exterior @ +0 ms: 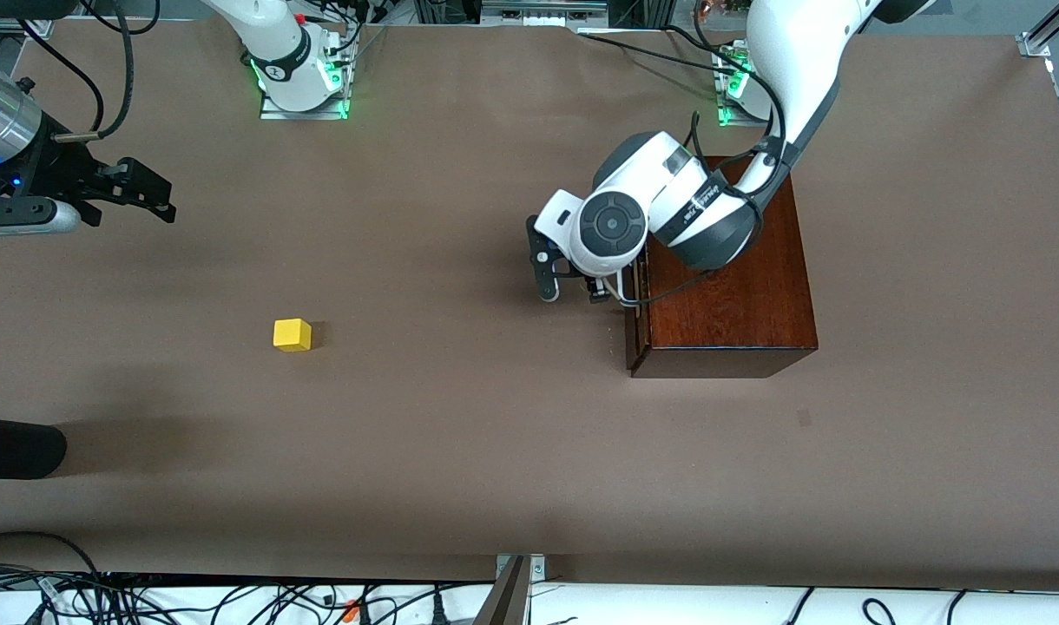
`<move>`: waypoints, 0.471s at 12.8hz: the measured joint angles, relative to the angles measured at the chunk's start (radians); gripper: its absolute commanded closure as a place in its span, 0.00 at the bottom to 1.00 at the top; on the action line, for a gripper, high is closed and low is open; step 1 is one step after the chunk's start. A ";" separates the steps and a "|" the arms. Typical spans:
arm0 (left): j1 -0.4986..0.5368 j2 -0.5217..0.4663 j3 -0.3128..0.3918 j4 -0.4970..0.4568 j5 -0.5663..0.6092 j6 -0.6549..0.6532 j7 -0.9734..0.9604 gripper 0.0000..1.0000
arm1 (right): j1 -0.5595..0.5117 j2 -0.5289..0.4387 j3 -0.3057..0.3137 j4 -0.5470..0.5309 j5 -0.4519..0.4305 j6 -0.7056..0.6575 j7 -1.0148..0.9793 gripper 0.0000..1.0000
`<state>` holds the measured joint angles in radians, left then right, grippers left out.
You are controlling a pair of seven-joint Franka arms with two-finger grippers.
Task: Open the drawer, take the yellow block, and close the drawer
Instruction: 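Push the drawer shut with the left gripper while the right gripper withdraws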
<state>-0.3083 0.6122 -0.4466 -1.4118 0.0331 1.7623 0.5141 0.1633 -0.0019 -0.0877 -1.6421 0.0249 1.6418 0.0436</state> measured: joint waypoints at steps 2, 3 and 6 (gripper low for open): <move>0.000 -0.072 -0.008 0.008 -0.001 -0.053 -0.238 0.00 | 0.000 0.010 -0.005 0.002 0.001 0.001 0.003 0.00; 0.004 -0.117 -0.004 0.012 -0.001 -0.093 -0.342 0.00 | -0.001 0.015 -0.005 0.006 0.002 0.001 0.003 0.00; 0.035 -0.260 0.078 0.015 0.000 -0.189 -0.463 0.00 | -0.001 0.030 -0.005 0.023 0.003 0.001 0.003 0.00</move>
<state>-0.2737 0.3523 -0.3686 -1.3970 0.0327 1.5732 0.0514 0.1627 0.0286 -0.0926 -1.6196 0.0278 1.6429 0.0468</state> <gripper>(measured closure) 0.000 0.000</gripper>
